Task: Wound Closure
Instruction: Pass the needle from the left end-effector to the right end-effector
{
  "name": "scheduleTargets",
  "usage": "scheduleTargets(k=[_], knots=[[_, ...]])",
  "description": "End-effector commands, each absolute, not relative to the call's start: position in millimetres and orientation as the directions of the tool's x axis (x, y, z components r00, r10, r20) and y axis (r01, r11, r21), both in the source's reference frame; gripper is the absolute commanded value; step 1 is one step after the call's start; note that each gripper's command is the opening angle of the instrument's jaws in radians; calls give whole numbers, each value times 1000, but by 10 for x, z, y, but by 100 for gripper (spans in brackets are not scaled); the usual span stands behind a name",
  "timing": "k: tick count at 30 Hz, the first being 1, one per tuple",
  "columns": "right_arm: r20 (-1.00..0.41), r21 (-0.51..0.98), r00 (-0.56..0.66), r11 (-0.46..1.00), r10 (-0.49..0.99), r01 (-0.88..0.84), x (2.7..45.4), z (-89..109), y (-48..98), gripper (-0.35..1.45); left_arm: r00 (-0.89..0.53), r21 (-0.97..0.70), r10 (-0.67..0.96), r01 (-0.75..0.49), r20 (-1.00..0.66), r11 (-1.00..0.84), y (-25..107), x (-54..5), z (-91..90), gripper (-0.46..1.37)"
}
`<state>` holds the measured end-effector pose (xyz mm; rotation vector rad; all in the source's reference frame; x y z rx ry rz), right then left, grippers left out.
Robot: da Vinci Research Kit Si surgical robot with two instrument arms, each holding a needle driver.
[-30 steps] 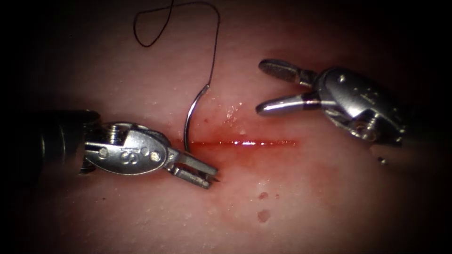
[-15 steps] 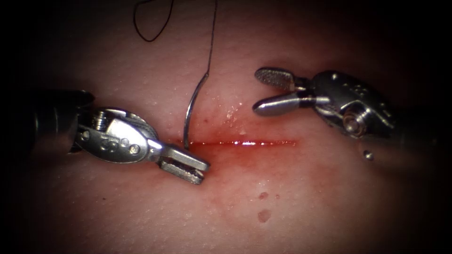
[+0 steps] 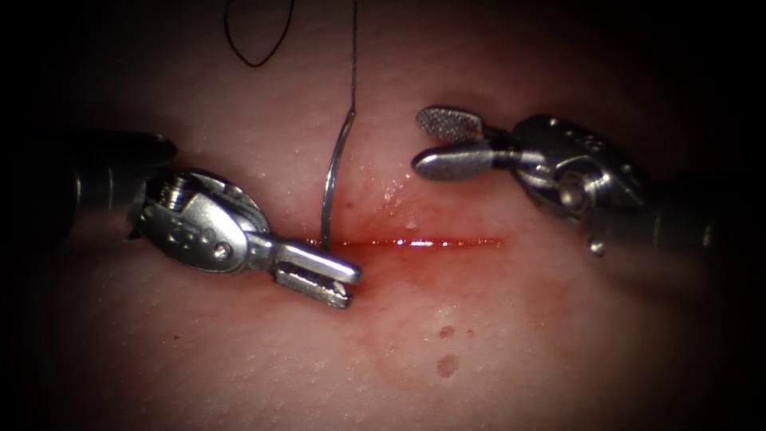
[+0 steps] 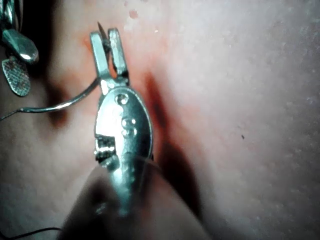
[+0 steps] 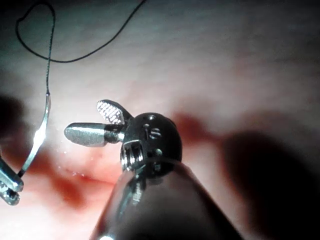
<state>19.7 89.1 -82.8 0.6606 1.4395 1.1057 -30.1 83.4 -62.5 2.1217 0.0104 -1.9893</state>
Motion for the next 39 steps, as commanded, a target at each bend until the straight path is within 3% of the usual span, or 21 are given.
scheduleTargets(k=[1, 39], knots=[[-428, 900, -197, 394, 882, -187, 197, -828, 891, 99, 84, 166, -154, 169, -985, -971, 836, -301, -625, -35], [-312, 949, -216, 292, 925, -122, 238, -839, 874, 97, 178, 241, -213, 158, -961, -957, 828, -319, -634, -35]])
